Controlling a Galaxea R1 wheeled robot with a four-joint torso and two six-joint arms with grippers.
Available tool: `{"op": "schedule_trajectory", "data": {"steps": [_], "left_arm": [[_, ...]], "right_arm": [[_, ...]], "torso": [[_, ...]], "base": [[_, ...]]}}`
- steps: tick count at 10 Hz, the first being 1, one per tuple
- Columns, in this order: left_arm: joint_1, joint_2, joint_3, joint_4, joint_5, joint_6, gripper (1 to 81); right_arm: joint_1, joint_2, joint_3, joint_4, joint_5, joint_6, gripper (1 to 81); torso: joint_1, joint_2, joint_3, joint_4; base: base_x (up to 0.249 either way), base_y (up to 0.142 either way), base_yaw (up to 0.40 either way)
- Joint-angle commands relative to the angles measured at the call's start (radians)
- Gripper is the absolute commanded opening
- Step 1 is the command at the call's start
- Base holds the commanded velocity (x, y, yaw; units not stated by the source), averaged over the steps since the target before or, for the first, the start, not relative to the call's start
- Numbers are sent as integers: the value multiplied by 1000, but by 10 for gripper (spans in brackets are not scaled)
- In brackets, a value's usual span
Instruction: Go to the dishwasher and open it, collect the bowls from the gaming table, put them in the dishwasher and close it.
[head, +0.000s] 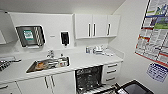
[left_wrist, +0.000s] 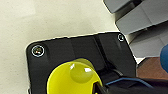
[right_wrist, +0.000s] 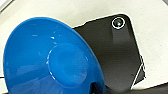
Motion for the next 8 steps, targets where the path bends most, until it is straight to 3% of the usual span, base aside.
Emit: {"op": "schedule_trajectory", "data": {"steps": [1, 8], "left_arm": [[-68, -16, 10, 2, 47, 5, 10], [-66, -16, 10, 1, 47, 5, 10]], "right_arm": [[48, 9, 14, -16, -29, -8, 10], [46, 9, 13, -16, -30, -8, 10]], "torso": [[0, 0, 0, 0], [0, -1, 0, 0]], "base": [[124, 67, 0], [124, 67, 0]]}}
